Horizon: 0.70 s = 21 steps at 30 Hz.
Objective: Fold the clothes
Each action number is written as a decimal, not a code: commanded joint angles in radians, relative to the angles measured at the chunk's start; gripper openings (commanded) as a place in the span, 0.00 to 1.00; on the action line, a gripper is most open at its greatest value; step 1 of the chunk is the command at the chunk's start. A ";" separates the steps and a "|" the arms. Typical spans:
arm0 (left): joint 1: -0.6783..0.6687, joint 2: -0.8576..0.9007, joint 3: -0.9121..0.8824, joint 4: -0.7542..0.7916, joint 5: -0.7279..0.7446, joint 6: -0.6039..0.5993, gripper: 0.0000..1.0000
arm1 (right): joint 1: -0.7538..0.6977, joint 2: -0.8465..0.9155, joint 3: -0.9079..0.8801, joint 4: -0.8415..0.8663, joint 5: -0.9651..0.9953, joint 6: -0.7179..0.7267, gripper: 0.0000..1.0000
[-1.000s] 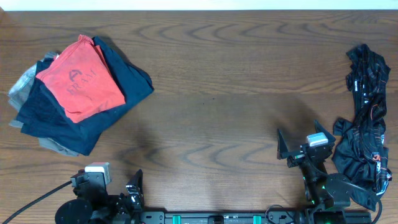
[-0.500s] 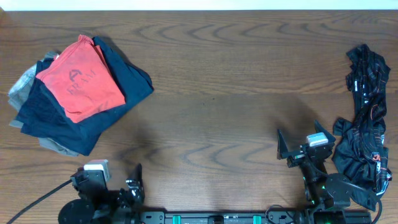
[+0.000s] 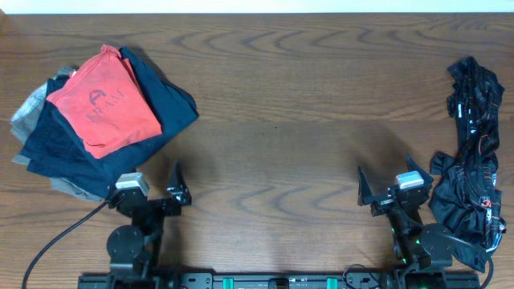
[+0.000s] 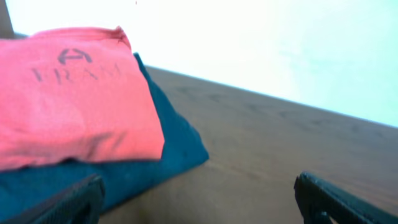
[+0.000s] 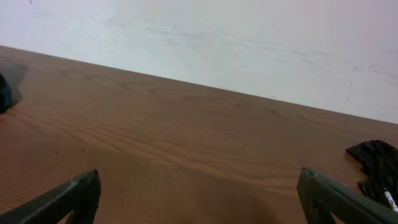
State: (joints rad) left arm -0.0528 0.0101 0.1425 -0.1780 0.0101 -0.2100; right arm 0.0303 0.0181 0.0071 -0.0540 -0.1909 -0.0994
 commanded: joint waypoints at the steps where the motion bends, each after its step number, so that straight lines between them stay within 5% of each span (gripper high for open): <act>1: 0.005 -0.009 -0.099 0.114 -0.030 -0.002 0.98 | 0.012 -0.007 -0.001 -0.003 0.000 -0.014 0.99; 21: 0.005 -0.009 -0.139 0.112 -0.022 -0.002 0.98 | 0.012 -0.007 -0.001 -0.003 0.000 -0.014 0.99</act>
State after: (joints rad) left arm -0.0528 0.0109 0.0322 -0.0467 -0.0006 -0.2100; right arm 0.0303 0.0174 0.0071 -0.0532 -0.1905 -0.0994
